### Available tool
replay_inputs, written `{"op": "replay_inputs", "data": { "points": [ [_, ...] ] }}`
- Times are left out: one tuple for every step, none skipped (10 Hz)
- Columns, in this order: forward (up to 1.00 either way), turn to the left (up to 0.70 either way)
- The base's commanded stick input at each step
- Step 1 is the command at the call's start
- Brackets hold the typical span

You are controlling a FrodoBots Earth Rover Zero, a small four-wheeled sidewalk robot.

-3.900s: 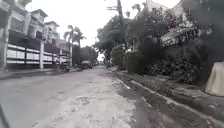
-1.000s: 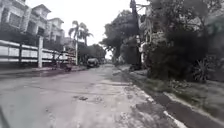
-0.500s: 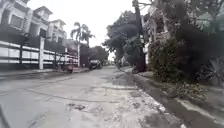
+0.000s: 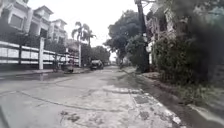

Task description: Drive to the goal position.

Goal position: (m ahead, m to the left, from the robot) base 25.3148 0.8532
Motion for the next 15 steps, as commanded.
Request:
{"op": "replay_inputs", "data": {
  "points": [
    [0.7,0.0],
    [0.7,0.0],
    [0.7,0.0],
    [0.7,0.0],
    [0.7,0.0],
    [0.7,0.0],
    [0.7,0.0],
    [0.7,0.0],
    [0.7,0.0],
    [0.7,0.0],
    [0.7,0.0],
    [0.7,0.0],
    [0.7,0.0],
    [0.7,-0.25],
    [0.7,-0.35]
  ]
}}
